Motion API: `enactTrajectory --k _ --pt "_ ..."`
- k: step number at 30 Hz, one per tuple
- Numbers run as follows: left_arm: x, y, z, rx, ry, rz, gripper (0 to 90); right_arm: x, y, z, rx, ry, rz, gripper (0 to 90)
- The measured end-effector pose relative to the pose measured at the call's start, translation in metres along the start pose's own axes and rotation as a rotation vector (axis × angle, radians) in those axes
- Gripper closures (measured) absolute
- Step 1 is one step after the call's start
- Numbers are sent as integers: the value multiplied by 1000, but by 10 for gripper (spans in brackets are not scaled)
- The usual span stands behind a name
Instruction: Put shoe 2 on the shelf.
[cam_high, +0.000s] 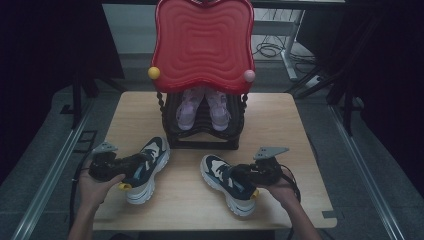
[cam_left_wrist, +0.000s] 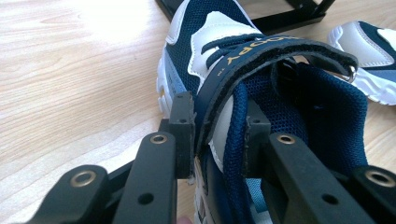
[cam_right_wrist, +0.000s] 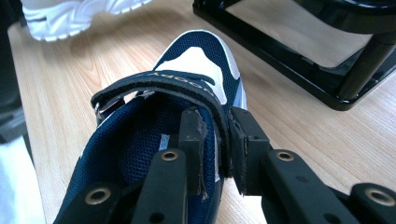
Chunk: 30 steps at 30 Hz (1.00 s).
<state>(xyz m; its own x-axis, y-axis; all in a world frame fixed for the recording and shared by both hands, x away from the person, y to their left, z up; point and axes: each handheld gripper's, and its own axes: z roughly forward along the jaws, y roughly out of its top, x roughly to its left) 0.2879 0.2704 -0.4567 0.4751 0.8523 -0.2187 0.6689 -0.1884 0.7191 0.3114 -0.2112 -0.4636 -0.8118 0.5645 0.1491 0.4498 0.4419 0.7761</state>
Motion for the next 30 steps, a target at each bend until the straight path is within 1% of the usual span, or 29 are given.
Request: enactTrajectory --k 3,7,11,12,16,20,24,25,28,30 --pt "-1 -1 -2 -14 -16 -3 720 -1 -4 -4 -30 5 18 757" --pt "-2 -3 -4 -35 -40 -18 721 -1 -9 -10 -86 8 35 757" --pt "-1 -6 -6 -55 -60 -33 721 -2 -14 -16 -125 1 52 758" --pt "-1 -7 -6 -60 -62 -41 721 -3 -16 -17 -142 1 61 757" --pt "0 -9 -8 -74 -74 -52 722 -4 -20 -20 -167 0 74 759" --pt "1 -11 -13 -91 -71 -61 722 -6 -24 -24 -197 -5 93 760" --pt "5 -16 -20 -142 -83 -92 723 -9 -29 -32 -238 1 109 760" --pt "6 -17 -21 -156 -88 -99 723 -10 -31 -34 -248 10 118 759" --pt "9 -20 -24 -179 -89 -115 724 -14 -36 -40 -284 22 140 760" --pt "10 -21 -25 -185 -90 -123 724 -16 -39 -45 -306 12 148 760"
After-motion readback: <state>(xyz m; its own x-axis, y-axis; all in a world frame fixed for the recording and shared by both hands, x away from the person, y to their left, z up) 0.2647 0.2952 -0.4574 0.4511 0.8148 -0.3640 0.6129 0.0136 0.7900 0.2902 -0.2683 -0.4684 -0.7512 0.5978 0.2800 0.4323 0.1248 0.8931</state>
